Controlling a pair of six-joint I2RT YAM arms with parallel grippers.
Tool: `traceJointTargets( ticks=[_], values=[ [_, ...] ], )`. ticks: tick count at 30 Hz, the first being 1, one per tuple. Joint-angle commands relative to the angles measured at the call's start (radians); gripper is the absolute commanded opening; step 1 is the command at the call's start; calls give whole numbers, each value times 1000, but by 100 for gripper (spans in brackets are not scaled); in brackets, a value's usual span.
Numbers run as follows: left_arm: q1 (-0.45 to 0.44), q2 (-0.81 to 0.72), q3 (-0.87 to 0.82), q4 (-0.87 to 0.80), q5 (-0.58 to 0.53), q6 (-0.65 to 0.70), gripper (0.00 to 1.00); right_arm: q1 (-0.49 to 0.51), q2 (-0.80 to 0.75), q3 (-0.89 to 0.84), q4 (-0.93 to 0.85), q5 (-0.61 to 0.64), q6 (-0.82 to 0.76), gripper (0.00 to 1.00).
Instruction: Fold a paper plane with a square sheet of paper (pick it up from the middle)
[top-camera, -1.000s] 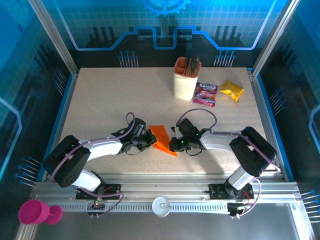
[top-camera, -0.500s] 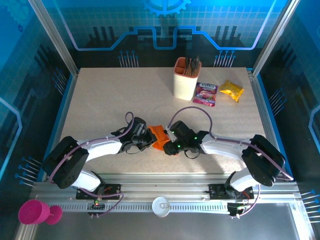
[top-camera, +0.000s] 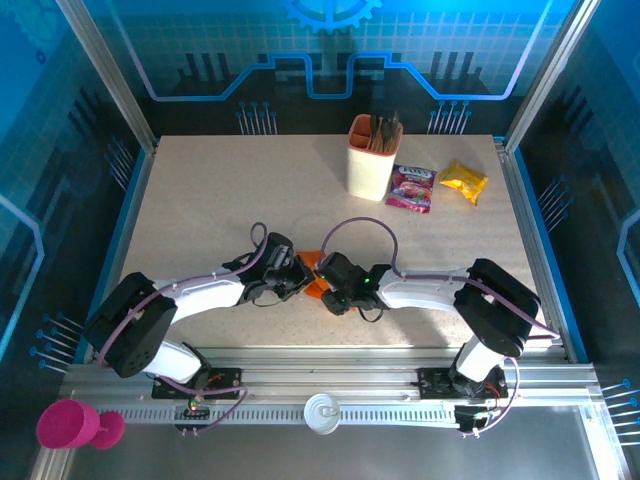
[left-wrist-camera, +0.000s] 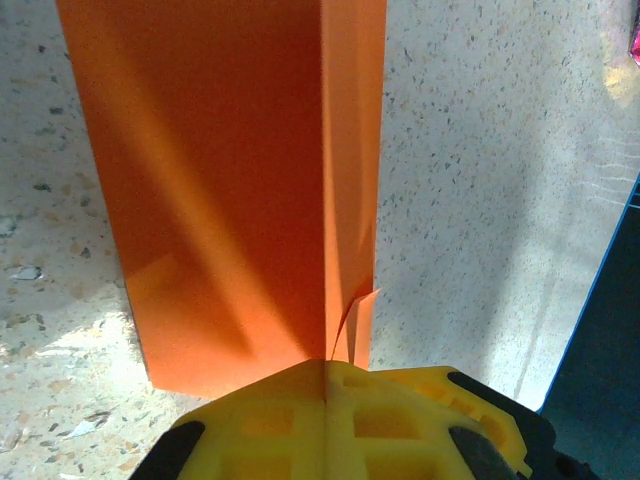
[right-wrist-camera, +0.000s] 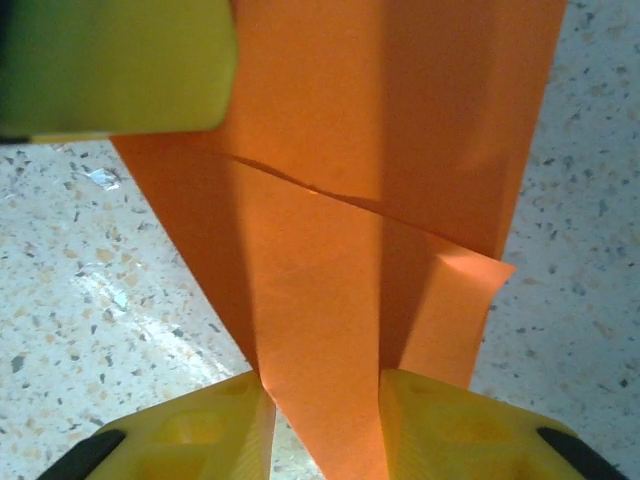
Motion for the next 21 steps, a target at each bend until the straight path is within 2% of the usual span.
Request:
traceJointTargets(
  ticks=[1,7,14,21],
  values=[
    [5,-15,22,-30,5,-3,0,9,-9,-9,-25,54,8,29],
    [7,-17,18,-31,2,-1,0,9,-26,-32,-28,63,19,22],
    [11,-17,15,-32,-2,2,0,9,-57,-63,-29,55,23,24],
    [11,-16,15,-34,-2,7,0,8,-84,-88,-26,51,31,23]
  ],
)
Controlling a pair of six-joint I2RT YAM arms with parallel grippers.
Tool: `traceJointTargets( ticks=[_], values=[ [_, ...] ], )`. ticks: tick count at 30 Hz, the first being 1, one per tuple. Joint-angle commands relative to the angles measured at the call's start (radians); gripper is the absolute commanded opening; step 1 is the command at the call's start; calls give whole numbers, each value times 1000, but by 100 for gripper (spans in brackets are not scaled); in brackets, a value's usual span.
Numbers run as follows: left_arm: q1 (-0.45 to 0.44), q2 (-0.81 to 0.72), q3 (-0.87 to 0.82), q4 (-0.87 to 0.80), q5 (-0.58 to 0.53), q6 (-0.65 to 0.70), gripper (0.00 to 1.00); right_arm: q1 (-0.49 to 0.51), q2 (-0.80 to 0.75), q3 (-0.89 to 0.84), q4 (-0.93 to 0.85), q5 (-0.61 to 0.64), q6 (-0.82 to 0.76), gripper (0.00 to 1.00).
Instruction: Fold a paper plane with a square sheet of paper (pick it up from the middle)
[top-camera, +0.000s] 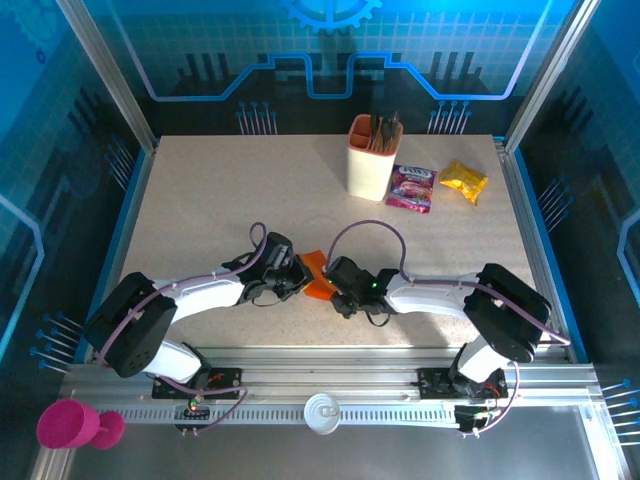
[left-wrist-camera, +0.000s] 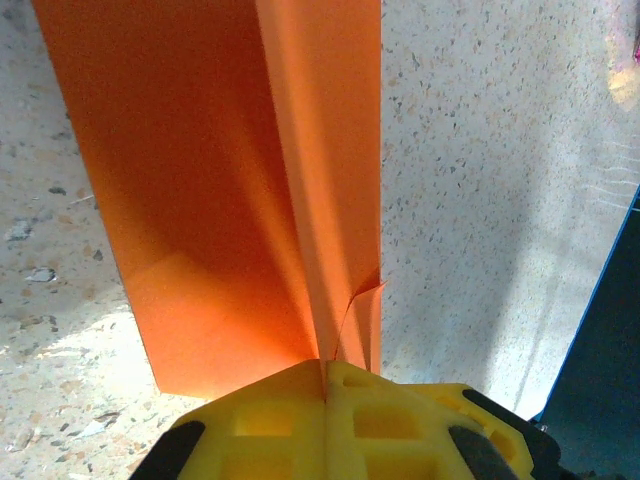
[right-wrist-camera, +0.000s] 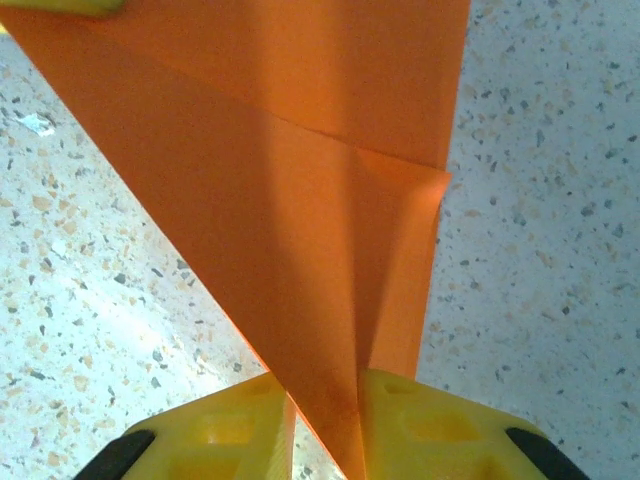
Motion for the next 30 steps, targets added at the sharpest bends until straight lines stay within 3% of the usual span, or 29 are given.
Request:
traceJointTargets(
  ticks=[1,7,16,30],
  values=[
    [6,-16,17,-29,-3,6,0,9,-19,-19,-18,12,14,22],
    [5,-16,17,-30,-4,7,0,7,-17,-36,-6,-3,22,21],
    [6,-28,24,-36,-2,5,0,5,-4,-56,18,-16,41,0],
    [1,-39,78,-68,3,38,0,-29,5,-97,73,-85,50,0]
  ],
)
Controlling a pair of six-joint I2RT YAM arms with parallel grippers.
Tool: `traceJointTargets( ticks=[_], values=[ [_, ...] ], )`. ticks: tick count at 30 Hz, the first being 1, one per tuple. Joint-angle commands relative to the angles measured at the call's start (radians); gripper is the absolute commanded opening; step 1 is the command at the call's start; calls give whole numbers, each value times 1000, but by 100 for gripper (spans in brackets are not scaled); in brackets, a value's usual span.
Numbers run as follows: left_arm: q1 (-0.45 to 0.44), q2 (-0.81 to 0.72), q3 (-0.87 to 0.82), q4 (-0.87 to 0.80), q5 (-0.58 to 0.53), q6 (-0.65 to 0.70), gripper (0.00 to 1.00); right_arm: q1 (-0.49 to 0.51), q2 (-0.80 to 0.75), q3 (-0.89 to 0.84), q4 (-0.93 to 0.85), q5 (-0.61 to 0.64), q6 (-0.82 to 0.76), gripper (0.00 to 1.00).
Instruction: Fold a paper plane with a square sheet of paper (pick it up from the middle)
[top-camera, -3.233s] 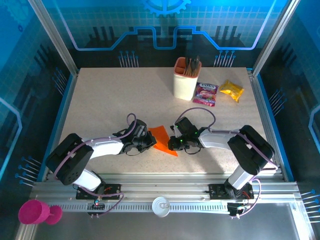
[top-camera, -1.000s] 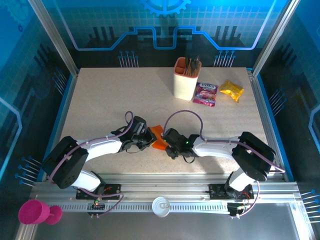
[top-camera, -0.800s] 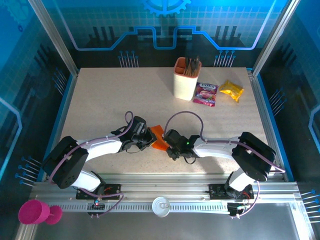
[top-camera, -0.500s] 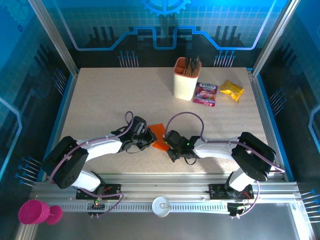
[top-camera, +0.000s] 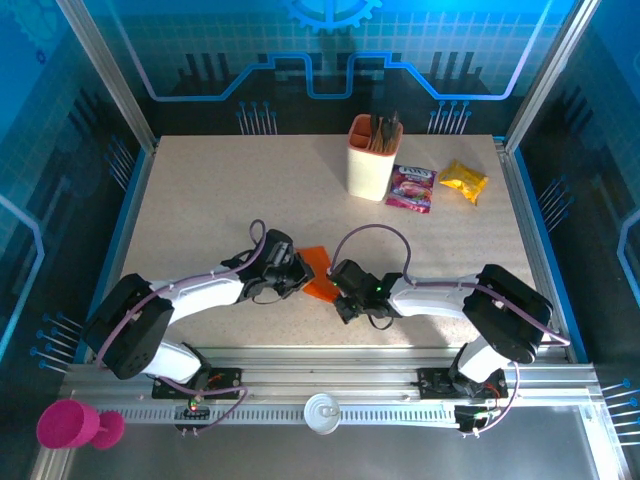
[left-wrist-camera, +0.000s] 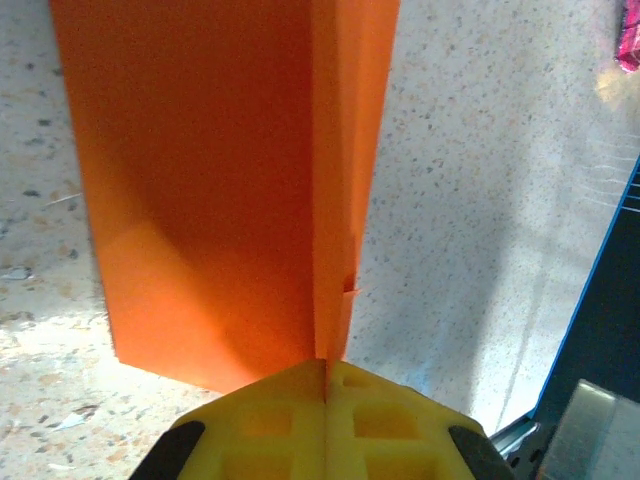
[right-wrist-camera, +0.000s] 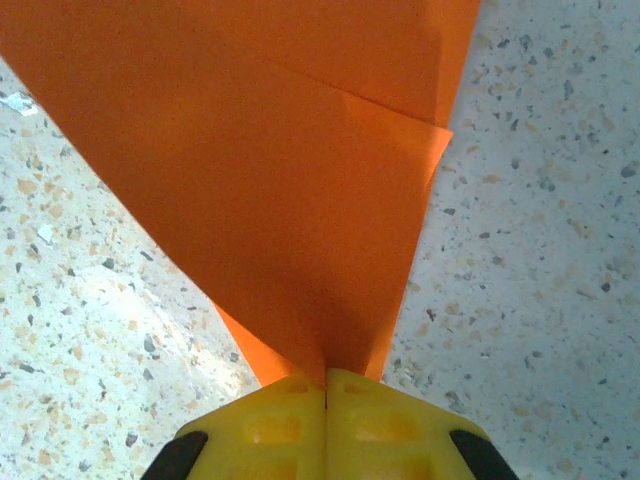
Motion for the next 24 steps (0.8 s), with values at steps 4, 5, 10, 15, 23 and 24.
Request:
traceJointTargets(
  ticks=[4,5,10,15,23,24],
  values=[
    [0,-16,56,-16,1,30,0,-24,16,-47,15,-65,24,0],
    [1,-9,60,-11,0,29,0,-26,18,-49,21,-72,27,0],
    [0,38,86,17,-1,11,0,-34,29,-60,40,-100,31,0],
    [-4,96,144,-13,-20,16,0,-37,40,-63,44,-116,27,0],
    [-6,175,218,-116,-63,35,0,-41,55,-60,44,-127,29,0],
    [-6,181,219,-118,-68,37,0,-42,57,-61,45,-129,28,0]
  ],
)
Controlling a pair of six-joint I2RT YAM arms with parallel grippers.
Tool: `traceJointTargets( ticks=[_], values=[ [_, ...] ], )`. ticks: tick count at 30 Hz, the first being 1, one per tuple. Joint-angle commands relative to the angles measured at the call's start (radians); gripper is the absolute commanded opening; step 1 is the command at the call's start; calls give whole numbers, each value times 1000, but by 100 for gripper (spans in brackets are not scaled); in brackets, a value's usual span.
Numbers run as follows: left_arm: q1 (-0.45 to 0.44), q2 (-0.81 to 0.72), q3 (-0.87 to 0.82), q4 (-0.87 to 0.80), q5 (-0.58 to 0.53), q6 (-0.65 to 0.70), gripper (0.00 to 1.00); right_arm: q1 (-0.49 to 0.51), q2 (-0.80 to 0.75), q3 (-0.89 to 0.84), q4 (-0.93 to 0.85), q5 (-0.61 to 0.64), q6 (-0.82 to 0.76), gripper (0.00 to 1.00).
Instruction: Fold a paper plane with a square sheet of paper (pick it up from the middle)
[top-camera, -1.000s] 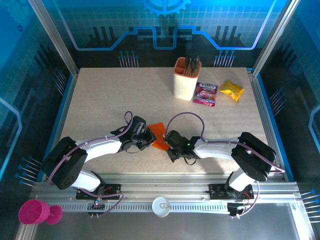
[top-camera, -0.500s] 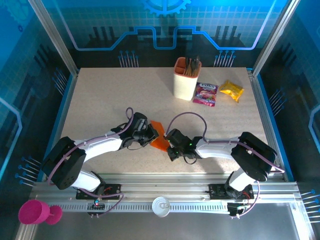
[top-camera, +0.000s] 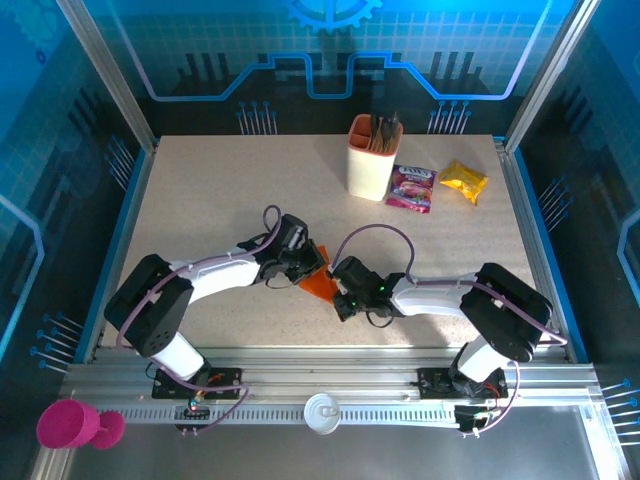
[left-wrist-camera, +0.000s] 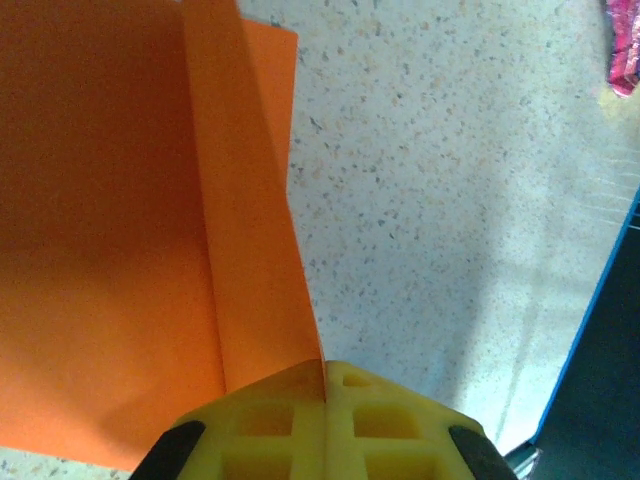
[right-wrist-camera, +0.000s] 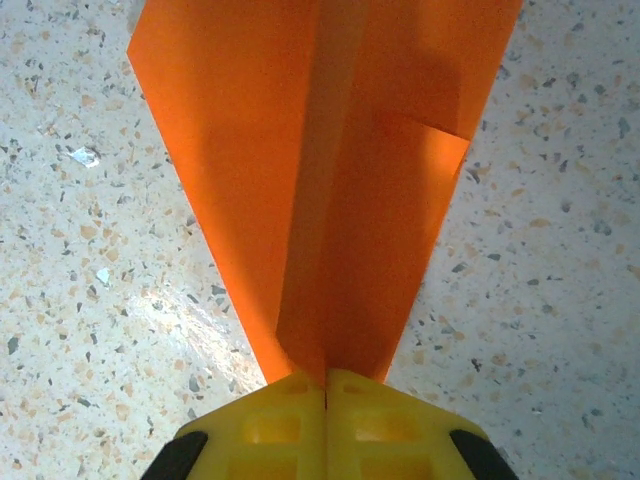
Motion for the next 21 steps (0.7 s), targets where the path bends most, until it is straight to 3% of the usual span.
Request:
traceJointTargets(
  ticks=[1,16,21],
  values=[
    [-3,27,32,-54,-48,22,0,-11,50,-27,-71,-38,10,0],
    [-2,106,66,-45,-66,49,0,-42,101,-41,-54,-127,17,0],
    [1,86,93,-55,-71,91,23,-45,116,-30,-71,-144,16,0]
  ],
)
